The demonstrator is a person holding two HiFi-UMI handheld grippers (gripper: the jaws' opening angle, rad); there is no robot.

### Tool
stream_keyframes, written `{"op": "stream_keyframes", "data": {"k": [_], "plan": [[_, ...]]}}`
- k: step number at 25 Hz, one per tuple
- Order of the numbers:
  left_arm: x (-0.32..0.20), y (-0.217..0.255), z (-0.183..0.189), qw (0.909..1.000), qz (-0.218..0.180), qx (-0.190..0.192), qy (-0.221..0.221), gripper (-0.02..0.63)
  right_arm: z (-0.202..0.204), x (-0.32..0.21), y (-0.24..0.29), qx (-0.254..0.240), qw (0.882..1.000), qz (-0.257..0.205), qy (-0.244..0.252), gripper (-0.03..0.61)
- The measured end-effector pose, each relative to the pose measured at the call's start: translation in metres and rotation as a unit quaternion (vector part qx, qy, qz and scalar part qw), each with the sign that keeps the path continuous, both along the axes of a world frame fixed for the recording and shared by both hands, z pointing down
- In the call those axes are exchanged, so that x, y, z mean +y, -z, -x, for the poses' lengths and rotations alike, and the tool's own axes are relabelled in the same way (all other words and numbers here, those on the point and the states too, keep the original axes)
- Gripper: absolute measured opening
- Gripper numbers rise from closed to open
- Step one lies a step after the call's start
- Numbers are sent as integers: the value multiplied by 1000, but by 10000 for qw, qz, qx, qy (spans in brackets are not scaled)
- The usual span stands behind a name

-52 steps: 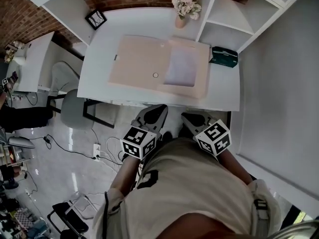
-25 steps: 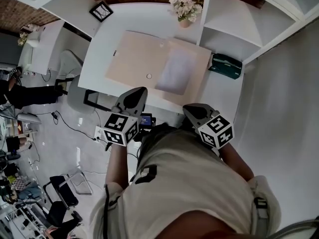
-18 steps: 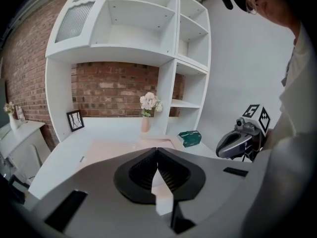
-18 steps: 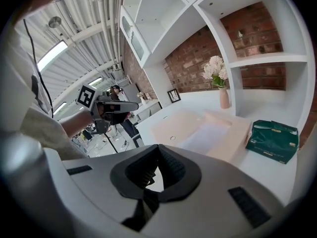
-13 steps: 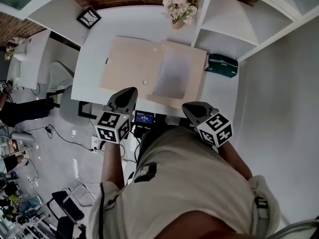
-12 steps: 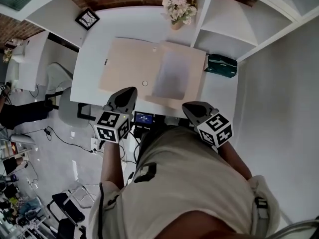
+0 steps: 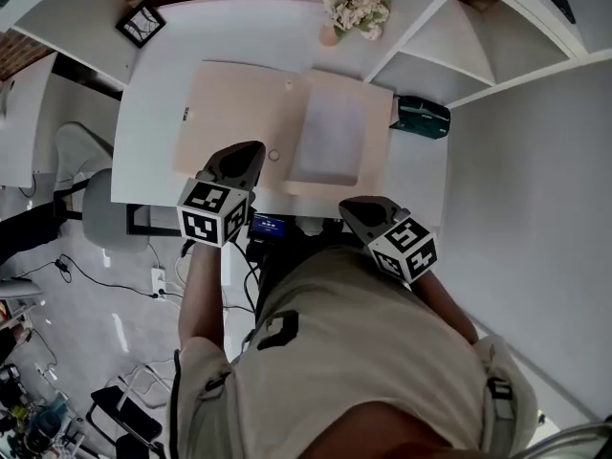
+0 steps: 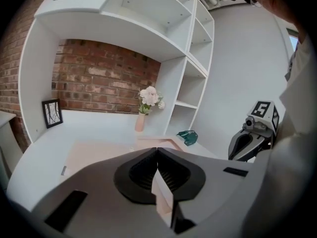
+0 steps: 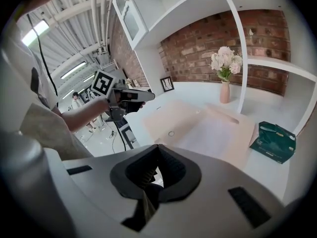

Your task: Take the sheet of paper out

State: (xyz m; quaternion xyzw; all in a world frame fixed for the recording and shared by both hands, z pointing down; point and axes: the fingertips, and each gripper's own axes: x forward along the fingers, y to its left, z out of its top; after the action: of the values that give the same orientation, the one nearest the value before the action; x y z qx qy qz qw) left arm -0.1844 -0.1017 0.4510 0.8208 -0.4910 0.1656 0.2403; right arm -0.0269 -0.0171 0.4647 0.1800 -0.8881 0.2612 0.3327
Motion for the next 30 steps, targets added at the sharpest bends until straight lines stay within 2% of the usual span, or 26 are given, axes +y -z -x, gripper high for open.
{"op": "stream_keyframes", "data": {"k": [7, 13, 18, 19, 21, 23, 26, 30], "plan": [[-18, -23, -3, 9989, 241, 411, -32, 17, 11, 12, -2, 104, 9998, 129, 68, 18], [-53, -47, -16, 9927, 655, 997, -151, 17, 0, 17, -2, -5, 9997, 233, -14, 18], [-72, -78, -24, 9874, 1233, 871, -470, 20, -23, 17, -6, -50, 9993, 320, -212, 18], [-74, -84, -23, 9855, 1350, 882, -518, 35, -27, 16, -7, -58, 9990, 356, -259, 18], [-76, -95, -24, 9790, 1658, 992, -652, 175, -34, 17, -10, -77, 9984, 438, -335, 18], [-77, -104, -26, 9708, 1954, 1129, -808, 239, -38, 18, -13, -88, 9980, 501, -378, 18], [-84, -112, -33, 9626, 2207, 1239, -965, 269, -46, 19, -16, -73, 9975, 546, -449, 18], [-98, -127, -47, 9572, 2387, 1279, -1020, 275, -56, 20, -22, -27, 9963, 658, -549, 18]]}}
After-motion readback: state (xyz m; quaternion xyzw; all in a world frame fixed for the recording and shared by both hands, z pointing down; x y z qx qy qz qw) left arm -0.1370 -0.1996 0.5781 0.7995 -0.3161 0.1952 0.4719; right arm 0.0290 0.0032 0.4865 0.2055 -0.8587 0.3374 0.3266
